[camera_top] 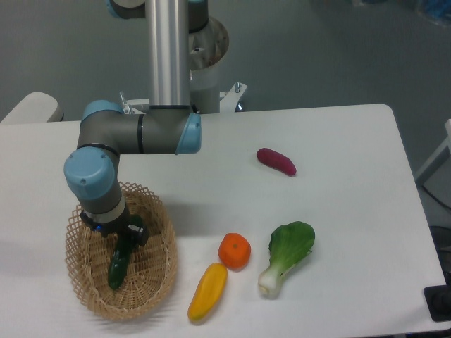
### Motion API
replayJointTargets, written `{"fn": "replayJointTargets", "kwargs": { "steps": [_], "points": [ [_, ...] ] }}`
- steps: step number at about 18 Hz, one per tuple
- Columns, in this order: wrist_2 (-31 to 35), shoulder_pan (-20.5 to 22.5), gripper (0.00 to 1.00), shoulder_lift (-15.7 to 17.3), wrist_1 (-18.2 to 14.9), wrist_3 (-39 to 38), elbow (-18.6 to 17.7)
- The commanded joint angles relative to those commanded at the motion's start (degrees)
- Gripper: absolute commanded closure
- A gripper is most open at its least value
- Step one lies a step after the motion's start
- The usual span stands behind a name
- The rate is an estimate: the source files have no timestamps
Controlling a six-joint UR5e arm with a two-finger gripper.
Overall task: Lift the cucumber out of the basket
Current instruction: 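Lower the gripper into the basket and close it on the cucumber, then lift the cucumber up out of the basket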
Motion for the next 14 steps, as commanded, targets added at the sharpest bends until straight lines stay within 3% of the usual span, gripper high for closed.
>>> {"fn": "replayJointTargets", "kwargs": {
  "steps": [4, 9, 14],
  "points": [
    [0.00, 0.00, 0.79, 0.09, -0.09, 0.17, 0.88],
    [0.00, 0.17, 0.80, 0.61, -0.26, 0.44, 2.72],
    [-0.26, 2.71, 0.82, 3.77, -0.88, 3.95, 6.50]
  ]
}}
